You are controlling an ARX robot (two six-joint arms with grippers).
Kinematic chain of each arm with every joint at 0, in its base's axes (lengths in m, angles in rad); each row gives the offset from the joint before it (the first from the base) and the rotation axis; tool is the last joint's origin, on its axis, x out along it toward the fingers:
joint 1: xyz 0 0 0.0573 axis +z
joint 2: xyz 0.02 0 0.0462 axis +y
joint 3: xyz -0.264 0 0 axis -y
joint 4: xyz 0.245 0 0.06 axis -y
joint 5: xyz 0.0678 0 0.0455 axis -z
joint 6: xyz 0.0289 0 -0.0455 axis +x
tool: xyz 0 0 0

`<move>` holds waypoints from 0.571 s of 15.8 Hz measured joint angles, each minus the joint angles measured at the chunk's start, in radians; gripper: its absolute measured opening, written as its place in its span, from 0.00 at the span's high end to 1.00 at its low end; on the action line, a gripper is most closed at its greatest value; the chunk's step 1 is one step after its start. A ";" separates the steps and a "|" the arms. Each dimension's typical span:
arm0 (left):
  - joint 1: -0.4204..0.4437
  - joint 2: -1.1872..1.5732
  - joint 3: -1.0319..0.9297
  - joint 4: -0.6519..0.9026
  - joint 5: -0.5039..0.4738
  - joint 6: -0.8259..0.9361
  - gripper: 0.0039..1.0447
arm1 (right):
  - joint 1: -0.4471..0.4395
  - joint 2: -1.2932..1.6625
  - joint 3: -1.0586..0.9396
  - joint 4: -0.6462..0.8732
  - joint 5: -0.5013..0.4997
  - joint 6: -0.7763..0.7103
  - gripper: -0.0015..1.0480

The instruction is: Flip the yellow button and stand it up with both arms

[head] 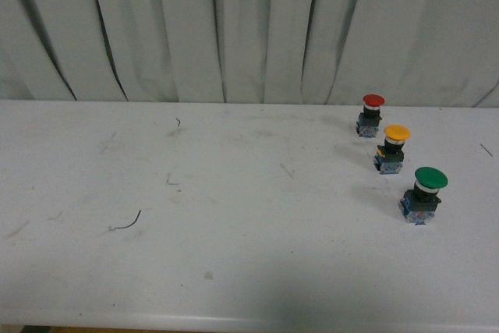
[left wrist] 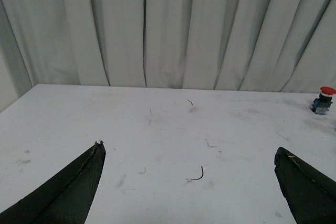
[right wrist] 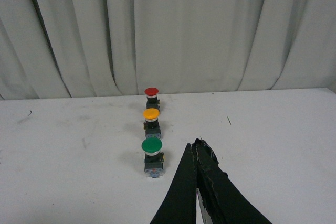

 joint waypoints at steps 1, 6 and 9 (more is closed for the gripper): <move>0.000 0.000 0.000 0.000 0.000 0.000 0.06 | 0.000 -0.015 0.000 -0.018 0.000 0.000 0.98; 0.000 0.000 0.000 0.001 0.000 0.000 0.06 | 0.000 -0.202 0.000 -0.220 -0.003 0.000 0.98; 0.000 0.000 0.000 0.000 0.000 0.000 0.06 | 0.000 -0.202 0.000 -0.214 -0.003 -0.001 0.98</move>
